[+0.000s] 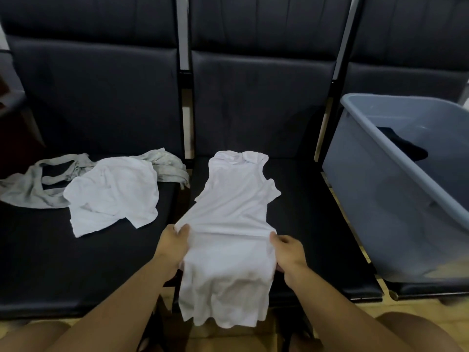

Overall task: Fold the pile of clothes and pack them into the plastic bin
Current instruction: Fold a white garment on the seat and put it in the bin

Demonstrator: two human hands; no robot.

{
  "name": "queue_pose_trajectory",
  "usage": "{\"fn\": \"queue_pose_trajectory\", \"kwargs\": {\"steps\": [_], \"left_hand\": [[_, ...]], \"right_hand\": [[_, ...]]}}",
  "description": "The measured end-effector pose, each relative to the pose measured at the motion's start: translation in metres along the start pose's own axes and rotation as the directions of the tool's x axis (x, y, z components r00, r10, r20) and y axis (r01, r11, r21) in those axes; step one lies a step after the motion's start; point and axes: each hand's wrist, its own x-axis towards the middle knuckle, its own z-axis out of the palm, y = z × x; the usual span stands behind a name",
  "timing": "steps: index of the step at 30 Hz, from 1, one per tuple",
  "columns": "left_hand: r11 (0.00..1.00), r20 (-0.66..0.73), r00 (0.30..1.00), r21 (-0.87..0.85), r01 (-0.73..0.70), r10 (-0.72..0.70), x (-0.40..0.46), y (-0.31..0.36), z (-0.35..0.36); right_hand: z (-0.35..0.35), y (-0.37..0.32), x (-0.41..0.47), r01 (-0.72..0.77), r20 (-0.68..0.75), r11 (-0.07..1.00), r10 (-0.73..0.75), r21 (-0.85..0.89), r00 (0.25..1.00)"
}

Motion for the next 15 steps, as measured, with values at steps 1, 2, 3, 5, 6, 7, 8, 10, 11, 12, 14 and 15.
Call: {"fn": "queue_pose_trajectory", "kwargs": {"steps": [1, 2, 3, 5, 6, 7, 8, 10, 11, 12, 14, 15], "left_hand": [[0.999, 0.006, 1.000, -0.038, 0.021, -0.020, 0.001, -0.003, 0.002], [0.996, 0.015, 0.999, -0.081, 0.042, -0.041, 0.001, -0.005, 0.004], [0.991, 0.018, 0.998, -0.119, 0.059, -0.058, 0.001, -0.008, 0.007], [0.992, -0.003, 0.998, -0.106, 0.065, -0.066, 0.000, -0.009, 0.008], [0.997, -0.026, 0.998, -0.056, 0.050, -0.051, 0.001, -0.010, 0.007], [1.000, -0.044, 0.999, -0.002, 0.026, -0.026, 0.003, -0.010, 0.004], [0.999, -0.052, 0.999, 0.047, 0.006, -0.004, 0.005, -0.009, 0.001], [0.993, -0.061, 0.997, 0.113, -0.034, 0.041, 0.009, -0.008, -0.002], [0.990, -0.062, 0.997, 0.137, -0.038, 0.047, 0.012, -0.006, -0.003], [0.987, -0.057, 0.998, 0.157, -0.025, 0.034, 0.012, -0.004, -0.003], [0.996, -0.009, 0.997, 0.045, 0.075, -0.075, 0.008, 0.002, 0.002], [0.980, 0.068, 0.983, -0.088, 0.176, -0.170, 0.004, 0.006, 0.006]], "right_hand": [[0.000, 0.001, 0.001, 0.008, -0.023, 1.000, -0.008, 0.013, 1.000], [-0.001, 0.003, 0.002, 0.018, -0.041, 1.000, -0.017, 0.023, 0.999], [-0.002, 0.004, 0.003, 0.032, -0.054, 0.999, -0.031, 0.020, 0.998], [-0.008, 0.005, 0.005, 0.082, -0.072, 0.996, -0.085, -0.038, 0.994], [-0.013, 0.005, 0.007, 0.116, -0.086, 0.988, -0.124, -0.101, 0.988], [-0.019, 0.003, 0.008, 0.148, -0.098, 0.973, -0.167, -0.175, 0.981], [-0.026, 0.003, 0.012, 0.174, -0.112, 0.954, -0.205, -0.242, 0.972], [-0.042, 0.000, 0.018, 0.194, -0.156, 0.927, -0.254, -0.322, 0.955], [-0.048, -0.002, 0.020, 0.194, -0.186, 0.922, -0.267, -0.335, 0.946], [-0.053, -0.003, 0.022, 0.193, -0.210, 0.921, -0.274, -0.339, 0.938], [-0.055, -0.006, 0.023, 0.201, -0.208, 0.926, -0.275, -0.319, 0.939], [-0.054, -0.006, 0.022, 0.199, -0.187, 0.937, -0.258, -0.286, 0.948]]}}
